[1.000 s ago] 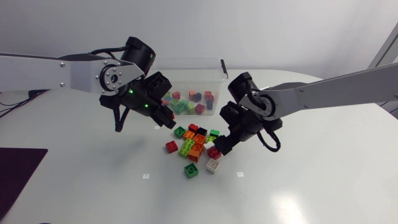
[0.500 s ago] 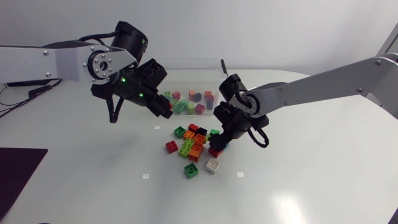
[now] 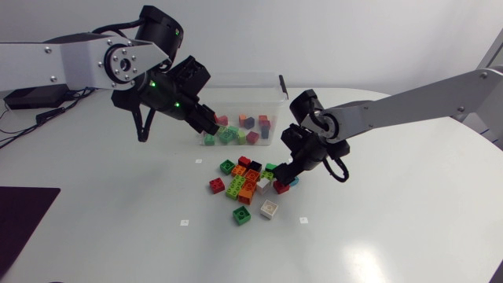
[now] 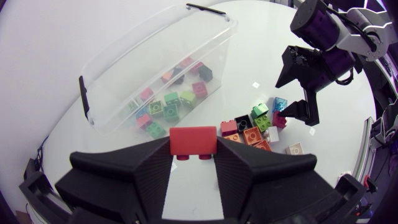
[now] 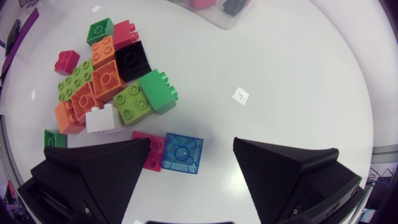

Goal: Place the duplo bricks in the container

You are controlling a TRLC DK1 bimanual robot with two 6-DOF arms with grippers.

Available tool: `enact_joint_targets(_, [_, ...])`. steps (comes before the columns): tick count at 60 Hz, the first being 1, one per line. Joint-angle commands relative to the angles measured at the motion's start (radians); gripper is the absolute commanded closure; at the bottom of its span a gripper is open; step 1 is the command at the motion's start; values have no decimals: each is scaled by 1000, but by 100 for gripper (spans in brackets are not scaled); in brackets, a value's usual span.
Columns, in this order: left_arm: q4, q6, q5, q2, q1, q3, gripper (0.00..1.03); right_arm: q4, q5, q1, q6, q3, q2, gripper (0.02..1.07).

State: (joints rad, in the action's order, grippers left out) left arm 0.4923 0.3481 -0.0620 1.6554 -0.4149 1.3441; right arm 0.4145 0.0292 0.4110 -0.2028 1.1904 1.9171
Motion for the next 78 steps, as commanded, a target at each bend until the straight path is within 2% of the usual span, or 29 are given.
enact_joint_targets(1, [8, 15, 2, -6, 1, 41, 70, 7, 1, -15, -21, 0, -23, 10])
enact_joint_targets(19, [31, 14, 2, 21, 10, 136, 70, 7, 15, -40, -23, -23, -66, 10])
enact_joint_targets(53, [34, 11, 4, 61, 18, 201, 70, -14, 11, -87, -40, -48, -23, 12])
enact_joint_targets(67, [23, -46, 1, 219, 97, 374, 70, -11, 11, -67, -26, -52, -30, 12])
enact_joint_targets(78, [22, -78, -12, 293, 133, 440, 70, -13, 3, -47, -10, -34, -4, 12])
